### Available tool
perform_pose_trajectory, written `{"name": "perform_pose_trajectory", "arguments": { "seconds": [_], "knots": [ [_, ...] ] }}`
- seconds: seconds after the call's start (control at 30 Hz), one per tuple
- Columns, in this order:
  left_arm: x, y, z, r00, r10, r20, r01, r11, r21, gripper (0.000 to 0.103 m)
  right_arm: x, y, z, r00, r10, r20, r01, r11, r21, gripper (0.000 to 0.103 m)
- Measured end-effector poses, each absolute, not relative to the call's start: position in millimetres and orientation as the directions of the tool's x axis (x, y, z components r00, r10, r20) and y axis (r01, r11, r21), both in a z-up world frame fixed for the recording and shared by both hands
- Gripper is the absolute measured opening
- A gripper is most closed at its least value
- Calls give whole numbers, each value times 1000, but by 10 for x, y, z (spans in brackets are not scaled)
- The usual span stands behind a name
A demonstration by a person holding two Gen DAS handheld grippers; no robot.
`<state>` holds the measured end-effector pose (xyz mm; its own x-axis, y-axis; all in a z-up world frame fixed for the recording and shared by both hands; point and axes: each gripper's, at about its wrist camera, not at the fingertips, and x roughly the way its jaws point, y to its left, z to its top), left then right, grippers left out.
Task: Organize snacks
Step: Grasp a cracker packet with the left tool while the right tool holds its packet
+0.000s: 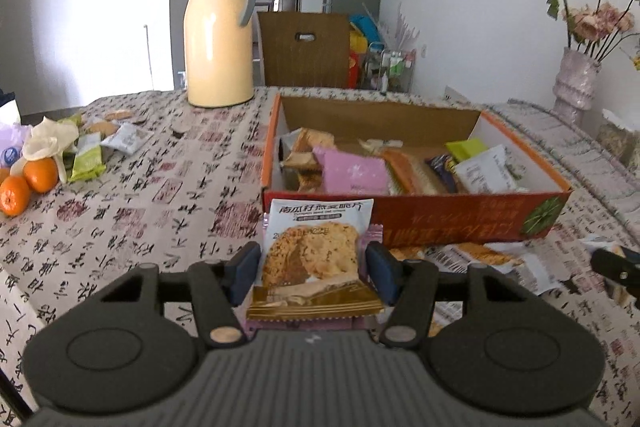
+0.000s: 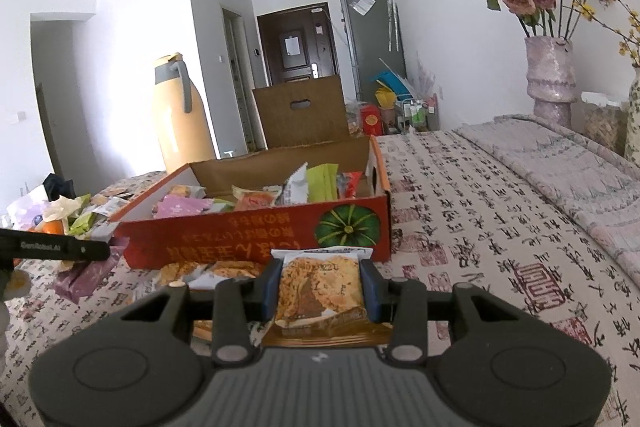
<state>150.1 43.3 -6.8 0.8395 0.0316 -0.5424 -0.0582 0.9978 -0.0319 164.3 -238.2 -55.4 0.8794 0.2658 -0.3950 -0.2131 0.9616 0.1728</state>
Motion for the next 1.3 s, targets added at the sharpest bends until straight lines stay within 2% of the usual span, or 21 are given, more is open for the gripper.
{"name": "perform_pose_trajectory", "arguments": {
  "seconds": [0.23, 0.57, 0.77, 0.93, 1.0, 1.1, 1.27, 1.3],
  "knots": [
    [1502, 366, -25, 851, 17, -525, -37, 999, -26, 60, 1710, -2290, -491, 881, 282, -380, -232, 957, 172, 40],
    [1654, 451, -474, 765, 58, -641, -79, 997, -3, 60, 1731, -2252, -553, 868, 289, -404, -238, 956, 174, 40],
    [1625, 468, -462, 772, 57, -633, -83, 996, -12, 67, 1732, -2250, -572, 864, 292, -410, -239, 955, 175, 40],
    [1630, 481, -429, 780, 61, -623, -93, 995, -19, 67, 1731, -2248, -573, 864, 292, -411, -239, 955, 175, 40],
    [1639, 486, -418, 780, 56, -623, -89, 996, -21, 50, 1731, -2248, -572, 864, 292, -411, -239, 955, 175, 40],
    [1625, 491, -391, 787, 50, -614, -82, 996, -24, 42, 1730, -2248, -571, 864, 292, -411, -239, 955, 175, 40],
    [1545, 484, -261, 816, 37, -577, -69, 997, -33, 36, 1729, -2241, -558, 865, 293, -406, -242, 955, 173, 40],
    [1527, 476, -226, 822, 34, -568, -65, 997, -33, 28, 1732, -2236, -552, 866, 294, -405, -244, 955, 172, 40]
  ]
}}
